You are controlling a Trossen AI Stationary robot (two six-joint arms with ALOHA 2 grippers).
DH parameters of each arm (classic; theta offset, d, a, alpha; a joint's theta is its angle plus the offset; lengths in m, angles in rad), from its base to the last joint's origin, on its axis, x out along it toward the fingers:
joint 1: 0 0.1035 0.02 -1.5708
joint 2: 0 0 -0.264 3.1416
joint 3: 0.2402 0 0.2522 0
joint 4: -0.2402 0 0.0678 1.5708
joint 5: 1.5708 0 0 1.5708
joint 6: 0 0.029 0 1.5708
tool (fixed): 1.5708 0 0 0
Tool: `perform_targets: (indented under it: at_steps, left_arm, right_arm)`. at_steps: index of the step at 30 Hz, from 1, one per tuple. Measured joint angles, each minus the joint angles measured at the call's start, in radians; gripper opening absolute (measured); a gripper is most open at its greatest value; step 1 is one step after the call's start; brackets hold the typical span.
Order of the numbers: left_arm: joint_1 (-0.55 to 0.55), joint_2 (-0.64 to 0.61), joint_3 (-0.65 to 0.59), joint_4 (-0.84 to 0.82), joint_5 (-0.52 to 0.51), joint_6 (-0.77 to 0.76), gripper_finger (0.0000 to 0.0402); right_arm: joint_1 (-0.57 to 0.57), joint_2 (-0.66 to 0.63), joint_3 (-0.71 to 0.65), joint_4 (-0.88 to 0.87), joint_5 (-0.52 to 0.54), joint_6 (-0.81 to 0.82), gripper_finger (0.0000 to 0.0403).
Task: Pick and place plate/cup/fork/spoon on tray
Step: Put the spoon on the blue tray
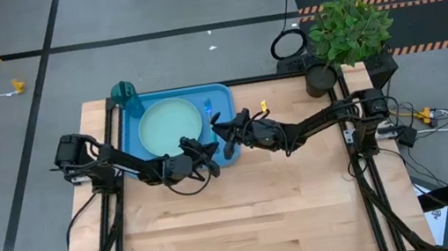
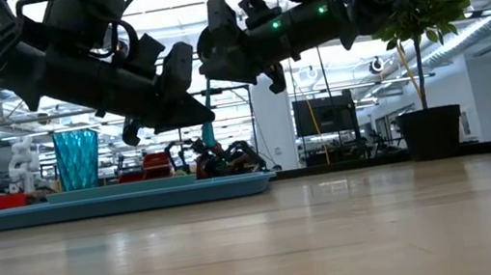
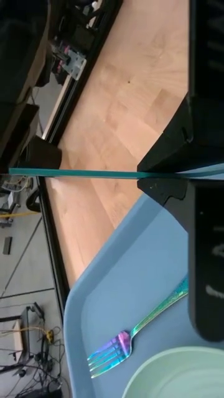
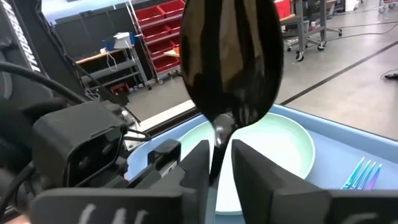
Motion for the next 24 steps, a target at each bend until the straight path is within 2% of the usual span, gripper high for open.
perform_targets:
  at_steps: [3,6,13,16,19,24]
  left_arm:
    - [0.0,0.0,0.0,-0.005,0.0,0.001,0.0011]
    - [0.0,0.0,0.0,-0.005,0.0,0.001,0.0005]
    - [0.0,0.0,0.0,-0.009,-0.001,-0.003,0.0013]
    - [0.0,0.0,0.0,-0.009,0.003,-0.004,0.0017]
    - [0.001,0.0,0.0,-0.015,0.037,-0.021,0.0033]
    - [0.0,-0.046,0.0,-0.06,0.09,-0.039,0.0089]
  right_arm:
    - [0.0,0.0,0.01,-0.019,0.001,-0.001,0.0075]
    - [0.0,0.0,0.01,-0.018,0.001,-0.002,0.0074]
    - [0.0,0.0,0.012,-0.03,-0.003,-0.009,0.0014]
    - [0.0,-0.001,0.013,-0.034,-0.007,-0.017,0.0009]
    - [-0.006,-0.001,0.013,-0.052,-0.011,-0.025,0.0012]
    - [-0.028,-0.024,0.01,-0.133,0.002,-0.021,0.0004]
